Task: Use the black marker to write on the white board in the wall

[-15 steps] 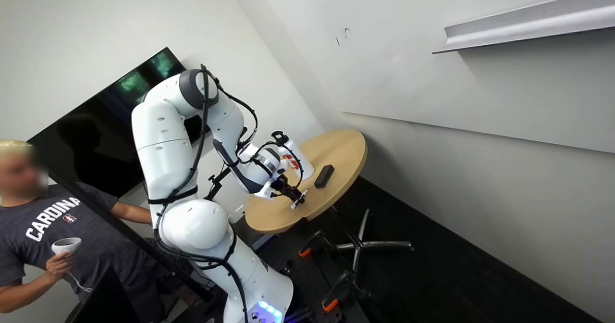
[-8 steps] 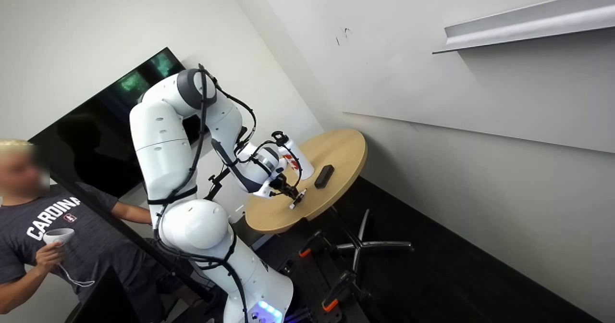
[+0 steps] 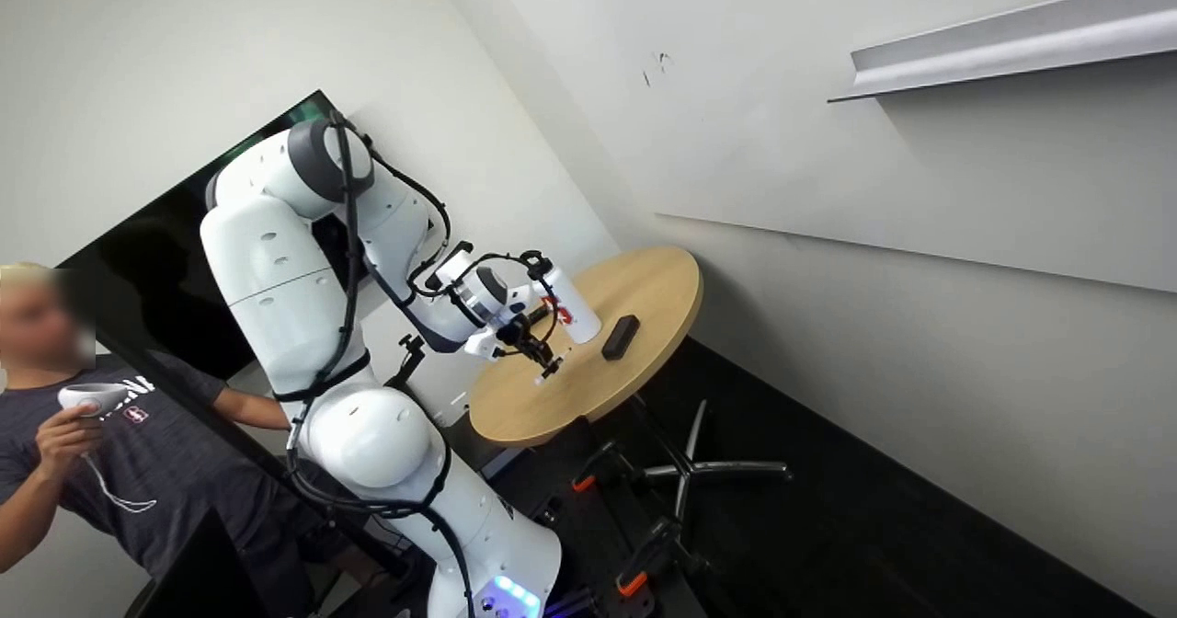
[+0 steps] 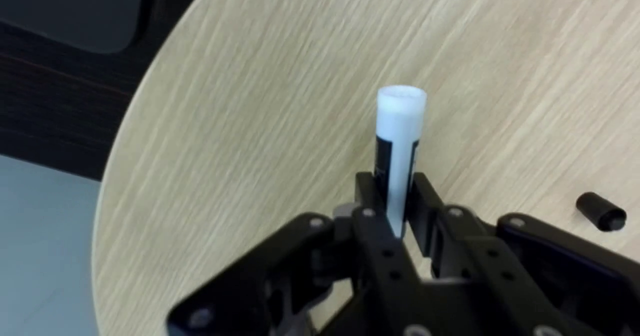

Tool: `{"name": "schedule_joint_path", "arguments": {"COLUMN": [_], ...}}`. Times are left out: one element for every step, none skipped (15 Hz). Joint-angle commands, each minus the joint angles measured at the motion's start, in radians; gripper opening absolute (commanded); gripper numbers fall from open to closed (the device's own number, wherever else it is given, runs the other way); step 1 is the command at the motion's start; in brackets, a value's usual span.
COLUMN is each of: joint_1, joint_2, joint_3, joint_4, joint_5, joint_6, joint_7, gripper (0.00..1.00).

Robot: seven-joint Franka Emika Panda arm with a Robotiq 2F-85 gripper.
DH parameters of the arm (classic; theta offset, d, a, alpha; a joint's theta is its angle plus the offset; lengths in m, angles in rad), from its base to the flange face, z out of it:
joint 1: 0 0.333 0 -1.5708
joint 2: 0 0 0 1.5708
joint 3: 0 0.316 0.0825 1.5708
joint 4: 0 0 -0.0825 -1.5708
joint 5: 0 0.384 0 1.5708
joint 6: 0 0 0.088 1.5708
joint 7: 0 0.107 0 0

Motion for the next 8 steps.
{"name": "schedule_joint_path", "arguments": {"joint_1": [-0.147,-0.172,-0.110,-0.131,-0.127,-0.078,-0.078,-0.078], "joint_2": [-0.174,-0.216,-0.274,-0.156,-0.197,-0.234,-0.251,-0.259], "joint_3": [0.164,0.197,0.148,0.152,0.152,0.109,0.113,0.115], "joint_4": [-0.024,-0.012,-0.005,0.005,0.009,0.008,0.007,0.005], "joint_5": [0.233,0.306,0.395,0.287,0.341,0.379,0.380,0.379], "joint_6": [-0.138,-0.178,-0.205,-0.140,-0.164,-0.178,-0.185,-0.186], "joint_7": [-0.210,-0.273,-0.351,-0.251,-0.306,-0.336,-0.336,-0.335], "gripper": [0.05,0.05,0.05,0.20,0.20,0.20,0.20,0.20]}}
